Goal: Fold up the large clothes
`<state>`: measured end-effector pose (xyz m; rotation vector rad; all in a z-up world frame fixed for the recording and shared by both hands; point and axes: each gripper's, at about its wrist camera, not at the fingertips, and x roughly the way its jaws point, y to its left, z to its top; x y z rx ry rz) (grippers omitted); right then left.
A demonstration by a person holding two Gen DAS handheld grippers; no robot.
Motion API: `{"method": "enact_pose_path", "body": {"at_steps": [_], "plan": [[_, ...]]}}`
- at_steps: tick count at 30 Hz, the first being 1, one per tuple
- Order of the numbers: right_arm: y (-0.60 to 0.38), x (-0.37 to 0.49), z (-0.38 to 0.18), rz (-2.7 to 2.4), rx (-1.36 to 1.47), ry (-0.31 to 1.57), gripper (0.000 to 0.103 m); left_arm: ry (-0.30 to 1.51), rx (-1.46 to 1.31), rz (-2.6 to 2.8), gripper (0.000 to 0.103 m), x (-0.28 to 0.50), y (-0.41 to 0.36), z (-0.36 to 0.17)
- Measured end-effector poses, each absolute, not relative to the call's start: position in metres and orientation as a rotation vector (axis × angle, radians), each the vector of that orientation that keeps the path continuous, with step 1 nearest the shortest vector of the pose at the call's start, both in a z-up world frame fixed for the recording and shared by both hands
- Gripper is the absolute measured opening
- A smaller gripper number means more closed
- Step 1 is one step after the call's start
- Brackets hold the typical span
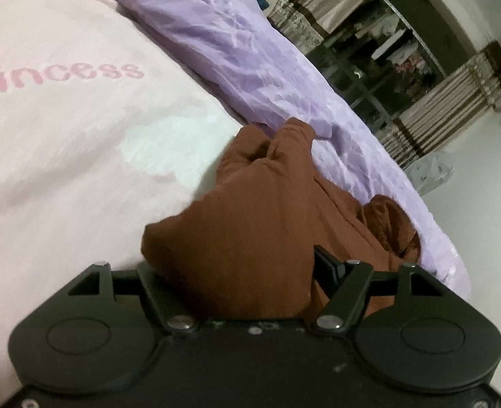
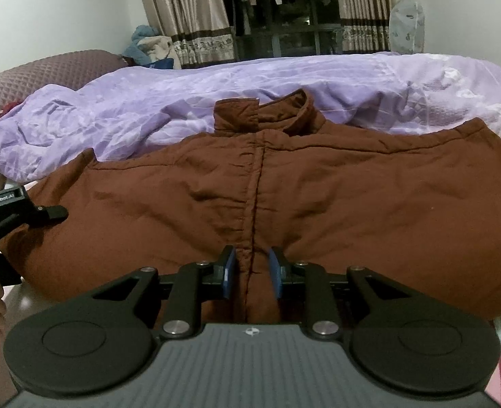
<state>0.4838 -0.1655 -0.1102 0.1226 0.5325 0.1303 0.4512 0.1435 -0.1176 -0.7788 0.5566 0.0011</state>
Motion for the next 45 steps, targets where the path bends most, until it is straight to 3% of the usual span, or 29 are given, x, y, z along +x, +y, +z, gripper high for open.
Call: {"method": "enact_pose_path", "body": {"at_steps": [3, 7, 10, 16, 33, 45], "plan": [[-0.165, 0.484, -0.110, 0.129, 0.118, 0.536, 0.028, 0.571, -0.768, 0.009, 0.065, 0.451, 0.144, -0.115], [-0.164, 0.484, -0.110, 0.126, 0.115, 0.536, 0.029, 0.572, -0.746, -0.016, 0.046, 0.449, 0.144, -0.108], [-0.167, 0.481, -0.105, 0.121, 0.131, 0.525, 0.029, 0.563, -0.725, -0.037, 0.042, 0.450, 0.143, -0.100], [-0.168, 0.474, -0.089, 0.048, 0.079, 0.452, 0.029, 0.537, -0.689, -0.071, 0.040, 0.449, 0.140, -0.087], [-0.176, 0.493, -0.123, 0.023, 0.101, 0.511, 0.028, 0.472, -0.663, -0.145, 0.036, 0.455, 0.131, -0.069], [-0.235, 0.473, -0.095, 0.052, 0.271, 0.426, 0.032, 0.388, -0.632, -0.310, 0.030, 0.465, 0.071, -0.013]]}}
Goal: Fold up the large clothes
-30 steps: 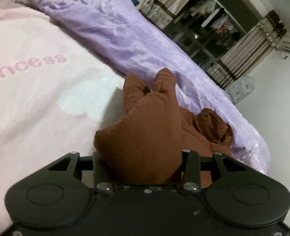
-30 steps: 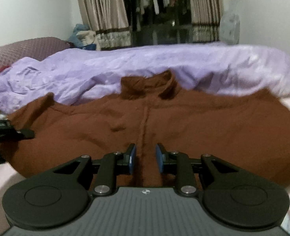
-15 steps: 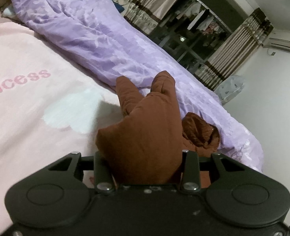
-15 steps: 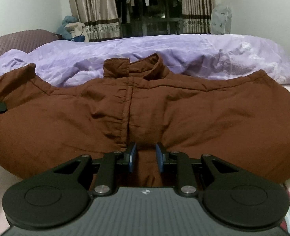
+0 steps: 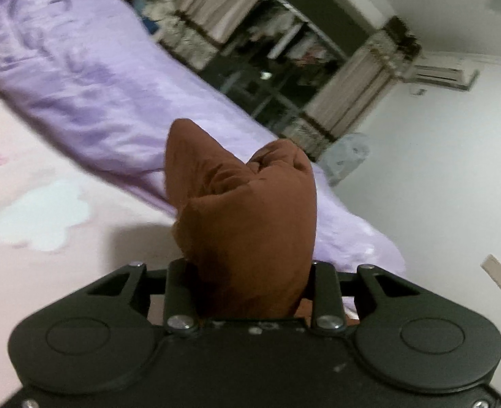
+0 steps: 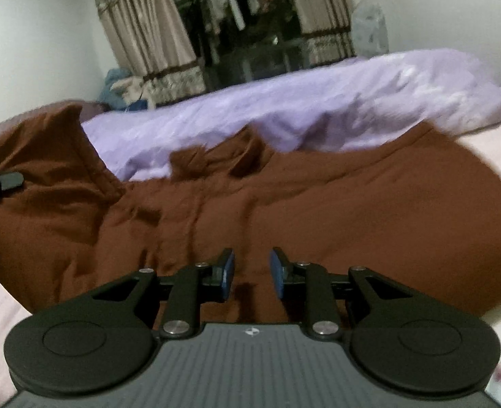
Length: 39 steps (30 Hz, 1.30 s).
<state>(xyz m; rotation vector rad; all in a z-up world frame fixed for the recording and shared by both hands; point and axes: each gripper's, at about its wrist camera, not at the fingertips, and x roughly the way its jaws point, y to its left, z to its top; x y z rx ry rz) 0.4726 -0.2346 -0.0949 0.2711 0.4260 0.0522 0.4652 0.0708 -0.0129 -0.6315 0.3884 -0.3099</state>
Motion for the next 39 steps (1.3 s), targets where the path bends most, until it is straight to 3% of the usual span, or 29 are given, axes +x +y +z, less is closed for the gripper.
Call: {"method": "enact_pose_path", "body": {"at_steps": [10, 17, 20, 22, 24, 31, 35, 38, 39], "plan": [[-0.343, 0.425, -0.075, -0.115, 0.339, 0.320, 0.035, 0.406, -0.577, -0.548, 0.026, 0.499, -0.077, 0.023], [-0.408, 0.398, -0.086, -0.221, 0.400, 0.313, 0.035, 0.596, -0.438, -0.637, 0.027, 0.528, -0.217, -0.041], [-0.425, 0.391, -0.095, -0.248, 0.421, 0.324, 0.035, 0.679, -0.297, -0.608, 0.044, 0.541, -0.259, -0.091], [-0.434, 0.389, -0.098, -0.254, 0.444, 0.329, 0.035, 0.606, -0.181, -0.653, 0.070, 0.538, -0.272, -0.104], [-0.440, 0.385, -0.099, -0.257, 0.462, 0.326, 0.035, 0.585, -0.142, -0.684, 0.080, 0.538, -0.273, -0.100], [-0.446, 0.374, -0.091, -0.184, 0.557, 0.305, 0.041, 0.557, -0.344, -0.803, 0.081, 0.531, -0.192, -0.048], [-0.440, 0.374, -0.089, -0.057, 0.655, 0.313, 0.056, 0.467, -0.297, -0.660, 0.081, 0.501, -0.114, -0.039], [-0.434, 0.382, -0.090, 0.039, 0.757, 0.322, 0.071, 0.443, -0.234, -0.529, 0.081, 0.481, -0.063, -0.054], [-0.431, 0.389, -0.091, 0.060, 0.786, 0.328, 0.072, 0.453, -0.216, -0.499, 0.081, 0.478, -0.052, -0.063]]}}
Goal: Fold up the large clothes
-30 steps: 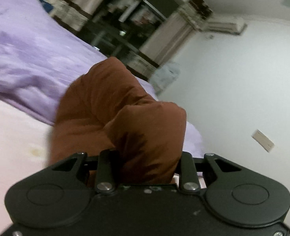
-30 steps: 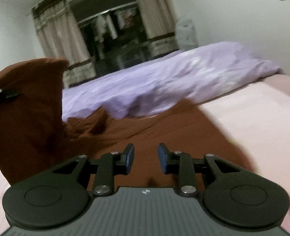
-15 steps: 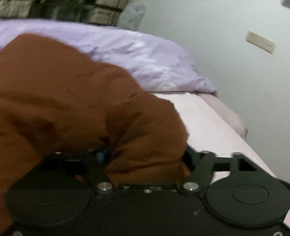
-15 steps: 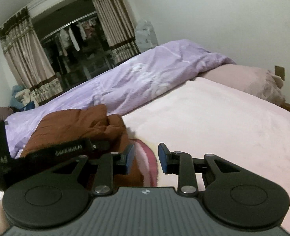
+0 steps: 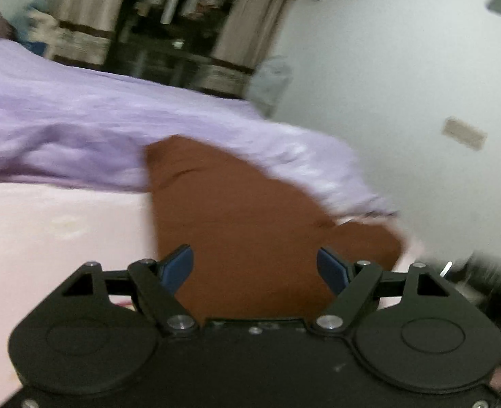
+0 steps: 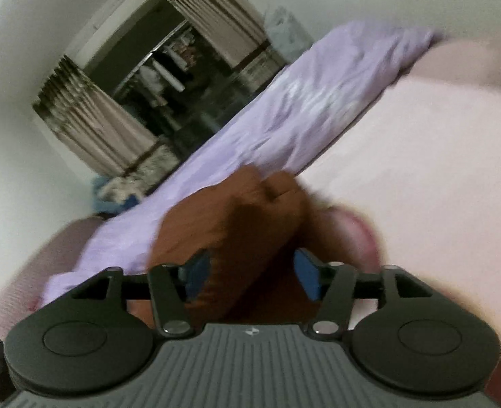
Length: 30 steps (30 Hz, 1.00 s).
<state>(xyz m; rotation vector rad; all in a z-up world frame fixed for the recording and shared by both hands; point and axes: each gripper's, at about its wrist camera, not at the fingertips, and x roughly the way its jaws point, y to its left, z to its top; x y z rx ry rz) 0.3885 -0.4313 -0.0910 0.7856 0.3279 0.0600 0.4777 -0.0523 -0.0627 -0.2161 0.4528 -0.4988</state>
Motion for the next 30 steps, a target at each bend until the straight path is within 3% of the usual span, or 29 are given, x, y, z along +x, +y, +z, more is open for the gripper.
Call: {"method": "enact_pose_path", "body": {"at_steps": [5, 14, 17, 18, 22, 27, 30], "plan": [[-0.421, 0.426, -0.093, 0.013, 0.873, 0.403, 0.075, 0.572, -0.165, -0.469, 0.081, 0.489, -0.048, -0.108], [-0.425, 0.476, -0.089, -0.126, 0.920, 0.445, 0.081, 0.627, -0.133, -0.452, 0.079, 0.528, -0.077, -0.137], [-0.425, 0.488, -0.083, -0.082, 0.881, 0.465, 0.033, 0.630, -0.152, -0.454, 0.077, 0.527, -0.082, -0.137], [-0.426, 0.483, -0.082, -0.067, 0.869, 0.451, 0.028, 0.625, -0.158, -0.450, 0.076, 0.528, -0.082, -0.136], [-0.429, 0.462, -0.068, -0.041, 0.803, 0.373, 0.024, 0.597, -0.151, -0.456, 0.055, 0.512, -0.080, -0.117], [-0.448, 0.457, -0.110, -0.105, 0.857, 0.393, 0.023, 0.618, -0.137, -0.442, 0.053, 0.512, -0.081, -0.121], [-0.458, 0.456, -0.146, -0.109, 0.926, 0.396, 0.023, 0.673, -0.189, -0.442, 0.058, 0.514, -0.073, -0.135]]}}
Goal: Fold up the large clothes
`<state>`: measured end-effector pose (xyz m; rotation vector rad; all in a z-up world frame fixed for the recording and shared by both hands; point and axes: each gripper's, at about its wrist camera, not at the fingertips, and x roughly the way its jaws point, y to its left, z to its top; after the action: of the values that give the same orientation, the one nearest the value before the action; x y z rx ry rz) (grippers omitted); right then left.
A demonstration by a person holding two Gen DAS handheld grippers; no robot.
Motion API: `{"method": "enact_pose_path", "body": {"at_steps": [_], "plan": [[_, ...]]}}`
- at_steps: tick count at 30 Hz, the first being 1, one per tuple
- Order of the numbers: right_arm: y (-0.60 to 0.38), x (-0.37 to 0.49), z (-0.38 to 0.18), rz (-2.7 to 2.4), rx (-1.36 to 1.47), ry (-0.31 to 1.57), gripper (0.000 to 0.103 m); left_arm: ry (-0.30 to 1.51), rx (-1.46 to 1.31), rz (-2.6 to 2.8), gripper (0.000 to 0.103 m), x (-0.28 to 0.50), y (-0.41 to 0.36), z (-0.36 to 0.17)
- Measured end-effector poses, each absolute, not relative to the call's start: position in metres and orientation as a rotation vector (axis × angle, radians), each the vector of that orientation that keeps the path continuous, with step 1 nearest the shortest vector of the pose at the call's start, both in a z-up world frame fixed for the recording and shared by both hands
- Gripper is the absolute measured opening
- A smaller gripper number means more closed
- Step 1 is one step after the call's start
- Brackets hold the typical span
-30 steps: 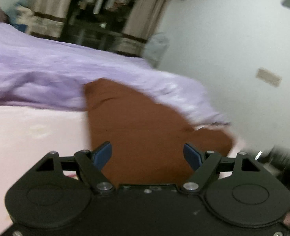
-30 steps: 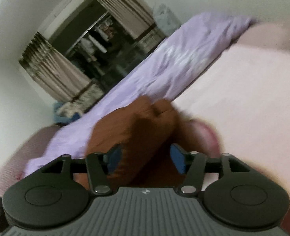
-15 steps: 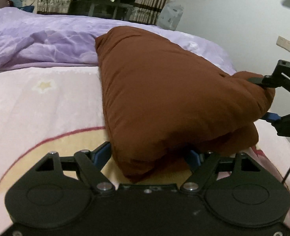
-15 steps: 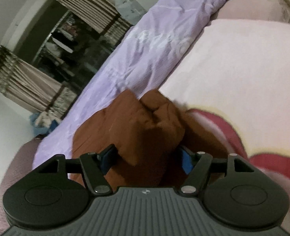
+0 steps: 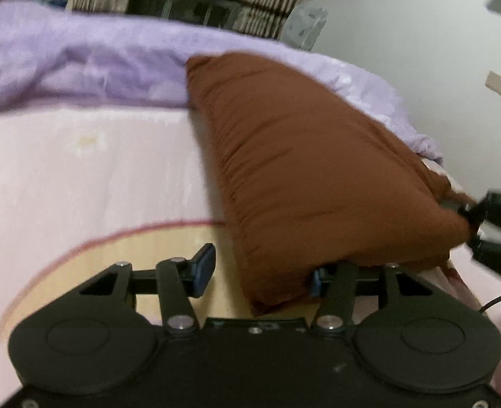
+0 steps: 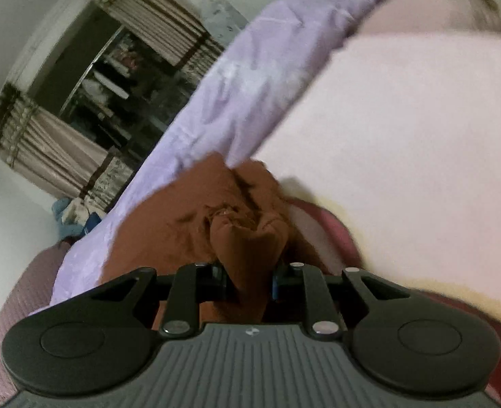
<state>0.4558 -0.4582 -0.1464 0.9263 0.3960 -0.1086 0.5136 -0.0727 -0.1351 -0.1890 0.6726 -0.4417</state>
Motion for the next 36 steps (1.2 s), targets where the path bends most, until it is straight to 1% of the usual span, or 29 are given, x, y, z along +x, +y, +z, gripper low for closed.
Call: {"method": "enact_pose_path", "body": {"at_steps": [2, 5, 7, 9, 10, 11, 12, 14, 16, 17, 18, 20, 21, 24, 29, 32, 33, 34, 36], "plan": [[-0.458, 0.452, -0.153, -0.084, 0.930, 0.381, 0.023, 0.691, -0.209, -0.444, 0.062, 0.517, -0.067, -0.140], [-0.454, 0.451, -0.152, -0.076, 0.902, 0.377, 0.026, 0.712, -0.240, -0.449, 0.063, 0.522, -0.063, -0.144], [-0.454, 0.451, -0.149, -0.067, 0.892, 0.382, 0.030, 0.722, -0.225, -0.449, 0.062, 0.519, -0.064, -0.138], [-0.461, 0.448, -0.145, -0.065, 0.882, 0.377, 0.042, 0.730, -0.223, -0.468, 0.062, 0.509, -0.058, -0.129], [-0.463, 0.445, -0.141, -0.059, 0.870, 0.377, 0.043, 0.727, -0.217, -0.477, 0.062, 0.503, -0.051, -0.122], [-0.464, 0.440, -0.137, -0.064, 0.849, 0.374, 0.047, 0.721, -0.206, -0.477, 0.062, 0.497, -0.044, -0.117], [-0.465, 0.436, -0.131, -0.076, 0.828, 0.363, 0.048, 0.714, -0.194, -0.478, 0.061, 0.492, -0.037, -0.112], [-0.463, 0.422, -0.117, -0.116, 0.750, 0.339, 0.049, 0.686, -0.185, -0.462, 0.058, 0.484, -0.022, -0.099], [-0.458, 0.413, -0.101, -0.164, 0.680, 0.318, 0.049, 0.643, -0.182, -0.449, 0.057, 0.483, -0.013, -0.085], [-0.455, 0.409, -0.092, -0.171, 0.654, 0.295, 0.044, 0.623, -0.186, -0.450, 0.057, 0.484, -0.012, -0.078], [-0.449, 0.406, -0.081, -0.179, 0.618, 0.277, 0.044, 0.603, -0.190, -0.455, 0.057, 0.487, -0.013, -0.070], [-0.437, 0.405, -0.062, -0.160, 0.555, 0.247, 0.043, 0.566, -0.196, -0.469, 0.057, 0.493, -0.023, -0.058], [-0.430, 0.406, -0.055, -0.139, 0.528, 0.243, 0.041, 0.552, -0.199, -0.486, 0.057, 0.496, -0.029, -0.053], [-0.407, 0.419, -0.040, -0.105, 0.412, 0.261, 0.039, 0.527, -0.191, -0.536, 0.057, 0.505, -0.056, -0.047], [-0.395, 0.444, -0.056, -0.136, 0.334, 0.358, 0.038, 0.613, -0.159, -0.567, 0.057, 0.525, -0.098, -0.075], [-0.398, 0.449, -0.075, -0.156, 0.333, 0.405, 0.028, 0.592, -0.107, -0.549, 0.058, 0.524, -0.108, -0.090], [-0.398, 0.447, -0.083, -0.168, 0.329, 0.412, 0.024, 0.595, -0.105, -0.544, 0.061, 0.526, -0.109, -0.094], [-0.399, 0.446, -0.090, -0.193, 0.324, 0.416, 0.024, 0.600, -0.109, -0.541, 0.062, 0.526, -0.109, -0.098], [-0.404, 0.446, -0.102, -0.209, 0.332, 0.427, 0.027, 0.606, -0.118, -0.542, 0.064, 0.529, -0.110, -0.104]]}}
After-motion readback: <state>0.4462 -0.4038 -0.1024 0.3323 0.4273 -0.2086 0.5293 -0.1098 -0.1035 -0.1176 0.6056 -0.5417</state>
